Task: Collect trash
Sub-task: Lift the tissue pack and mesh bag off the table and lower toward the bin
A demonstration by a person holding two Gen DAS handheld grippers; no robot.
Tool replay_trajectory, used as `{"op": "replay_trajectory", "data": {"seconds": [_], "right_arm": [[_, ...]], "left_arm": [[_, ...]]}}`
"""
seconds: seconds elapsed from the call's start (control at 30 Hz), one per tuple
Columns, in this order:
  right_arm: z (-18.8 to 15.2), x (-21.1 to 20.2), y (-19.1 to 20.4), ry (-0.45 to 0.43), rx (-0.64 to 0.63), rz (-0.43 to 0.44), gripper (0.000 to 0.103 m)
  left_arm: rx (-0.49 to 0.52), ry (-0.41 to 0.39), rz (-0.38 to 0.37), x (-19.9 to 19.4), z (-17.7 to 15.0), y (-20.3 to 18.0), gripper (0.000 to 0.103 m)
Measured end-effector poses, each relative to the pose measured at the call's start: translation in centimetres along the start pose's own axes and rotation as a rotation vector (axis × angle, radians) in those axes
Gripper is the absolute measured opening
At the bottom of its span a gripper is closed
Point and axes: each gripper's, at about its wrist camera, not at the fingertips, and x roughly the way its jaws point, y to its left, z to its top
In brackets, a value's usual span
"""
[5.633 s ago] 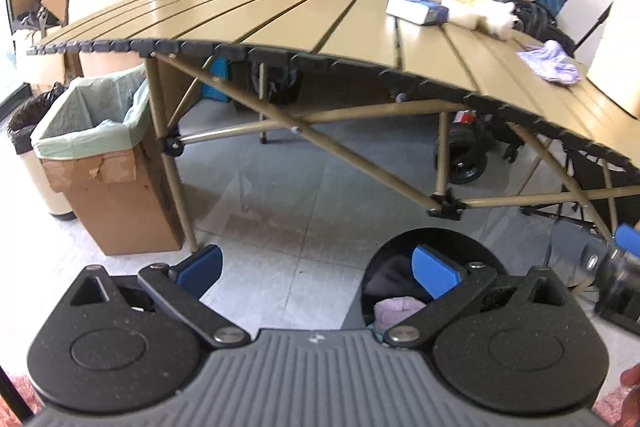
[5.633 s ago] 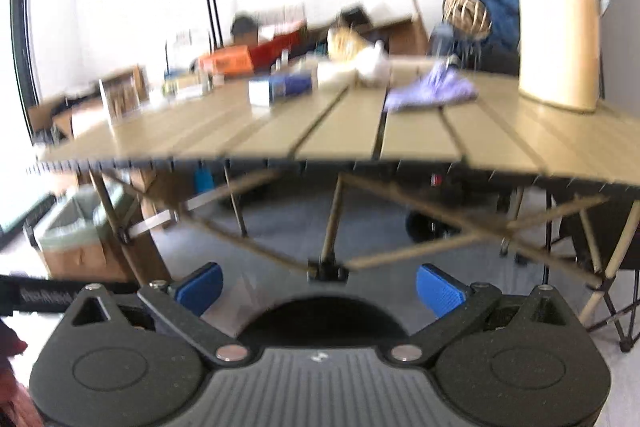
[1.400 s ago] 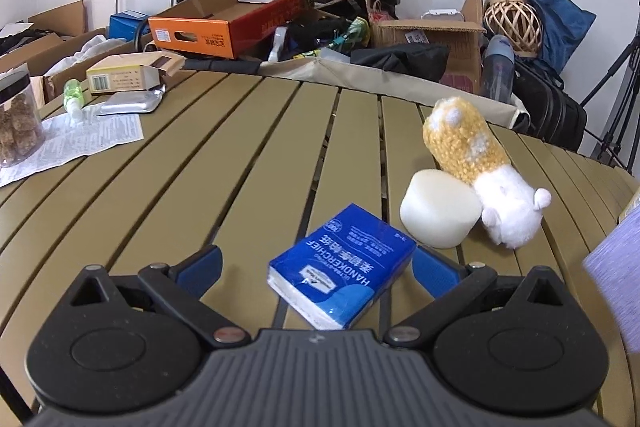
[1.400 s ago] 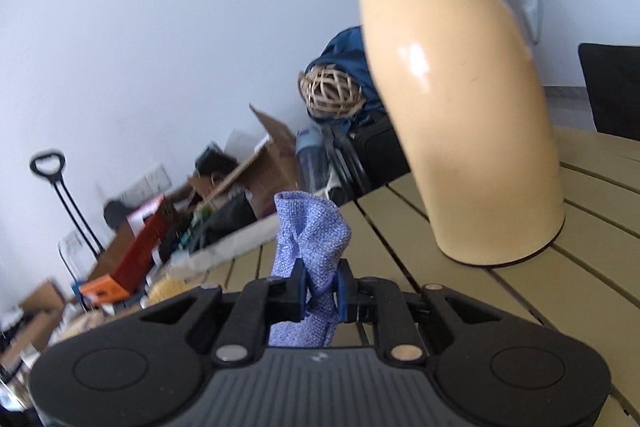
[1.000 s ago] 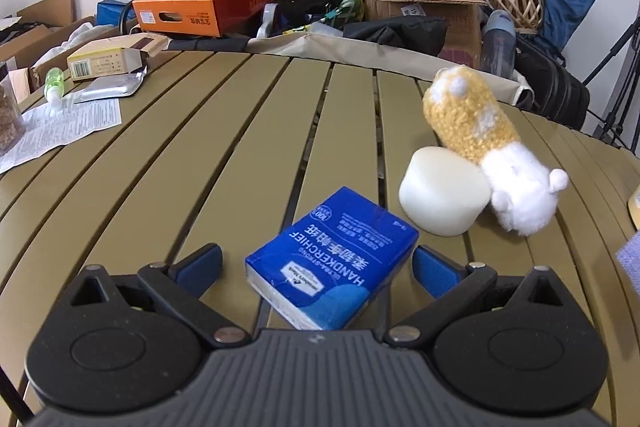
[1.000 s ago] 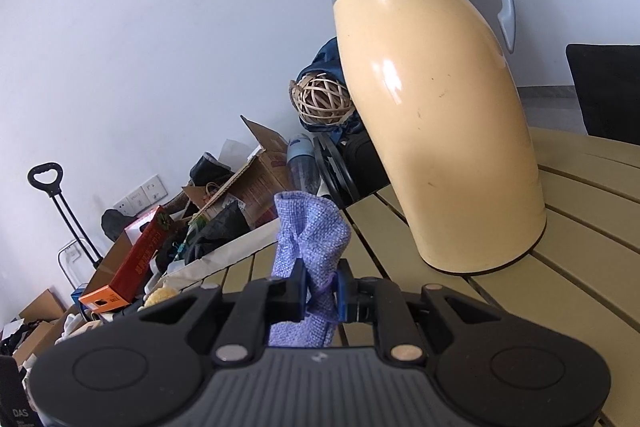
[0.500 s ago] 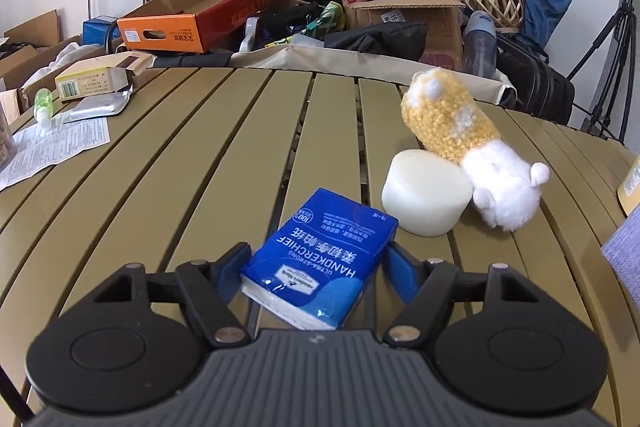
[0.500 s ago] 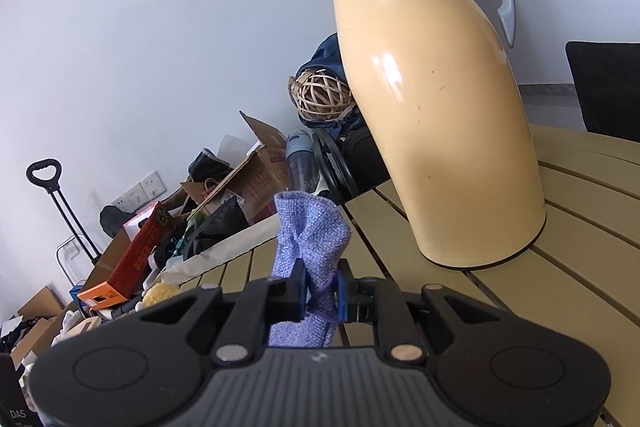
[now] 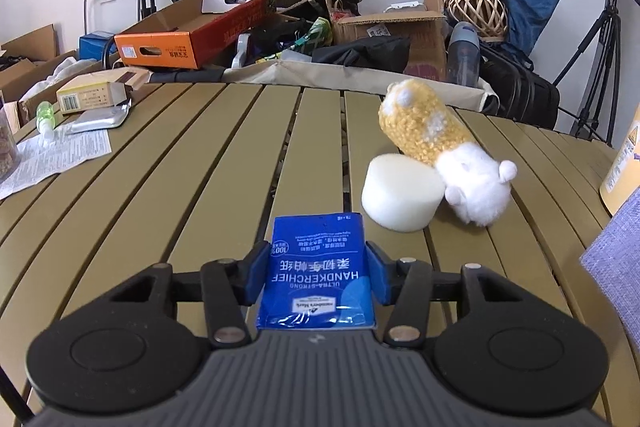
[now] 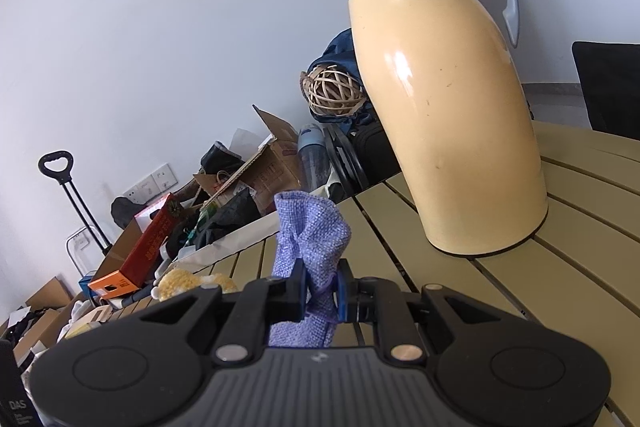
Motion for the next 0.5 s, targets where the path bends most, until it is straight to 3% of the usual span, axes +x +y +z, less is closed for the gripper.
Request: {"op": "replay_trajectory", "data": {"seconds": [0.5], "right_arm": [[-0.1,-1.8,-0.4,-0.006,0.020,0.034,0.014]], "left_arm": [[-0.005,-0.102,-0.019,-5.0,-0.3,0.2,0.051]]}}
